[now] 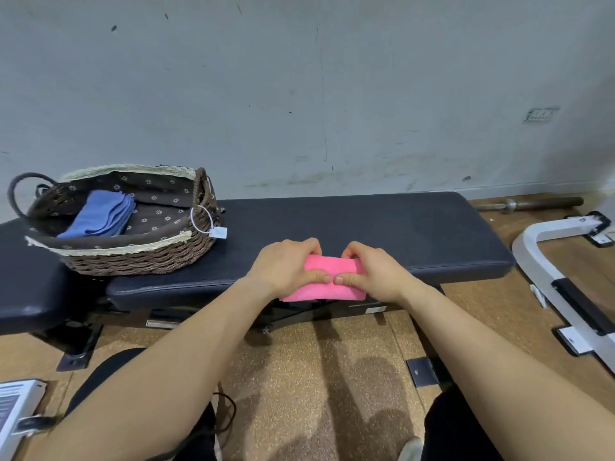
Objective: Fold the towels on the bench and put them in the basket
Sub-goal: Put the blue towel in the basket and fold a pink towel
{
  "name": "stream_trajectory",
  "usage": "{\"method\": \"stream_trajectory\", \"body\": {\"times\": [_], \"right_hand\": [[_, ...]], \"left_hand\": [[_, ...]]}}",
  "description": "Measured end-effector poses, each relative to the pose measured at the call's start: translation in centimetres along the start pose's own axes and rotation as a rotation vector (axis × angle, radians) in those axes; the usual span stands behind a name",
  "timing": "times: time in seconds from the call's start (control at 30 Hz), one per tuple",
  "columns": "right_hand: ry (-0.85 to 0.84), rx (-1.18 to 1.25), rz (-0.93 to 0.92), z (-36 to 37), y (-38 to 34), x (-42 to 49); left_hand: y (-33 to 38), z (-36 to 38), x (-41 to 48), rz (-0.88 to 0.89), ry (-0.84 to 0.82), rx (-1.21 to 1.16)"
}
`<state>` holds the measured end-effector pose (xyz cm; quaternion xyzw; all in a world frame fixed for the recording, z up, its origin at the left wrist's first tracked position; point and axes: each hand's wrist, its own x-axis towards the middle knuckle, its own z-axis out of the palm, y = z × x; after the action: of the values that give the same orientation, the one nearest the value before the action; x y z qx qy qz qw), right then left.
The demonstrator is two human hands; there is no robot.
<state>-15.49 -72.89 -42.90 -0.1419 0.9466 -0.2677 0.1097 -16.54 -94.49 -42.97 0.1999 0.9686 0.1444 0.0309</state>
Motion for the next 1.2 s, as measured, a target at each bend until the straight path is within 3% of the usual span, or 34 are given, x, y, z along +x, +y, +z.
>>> {"method": "stream_trajectory", "body": {"times": [0.13, 0.33, 0.5, 0.67, 0.8, 0.9, 1.2], "right_hand": [[-0.020, 0.181, -0.070, -2.8, -4.8, 0.6], [-0.090, 0.619, -0.106, -4.8, -14.8, 4.7], [0.003, 0.507, -0.228, -3.7, -23.7, 10.0], [0.120, 0.282, -0.308, -1.4, -29.6, 16.1], [0.118, 0.258, -0.290, 0.8, -31.3, 20.4], [0.086, 0.158, -0.292, 3.1, -31.8, 22.9], [-0.091, -0.152, -0.205, 8.8, -32.2, 26.0]], "left_hand": [[-1.9, -4.3, -2.7, -0.116, 0.054, -0.220], [-6.5, -11.6, -7.6, -0.322, 0.364, -0.503], [-11.7, -15.9, -10.2, -0.460, 0.479, -0.629], [-17.6, -18.6, -11.3, -0.492, 0.341, -0.830], [-22.5, -18.8, -10.4, -0.537, 0.333, -0.861], [-26.0, -17.9, -9.0, -0.628, 0.274, -0.668], [-28.0, -15.5, -6.4, -0.721, -0.173, -0.209]]}}
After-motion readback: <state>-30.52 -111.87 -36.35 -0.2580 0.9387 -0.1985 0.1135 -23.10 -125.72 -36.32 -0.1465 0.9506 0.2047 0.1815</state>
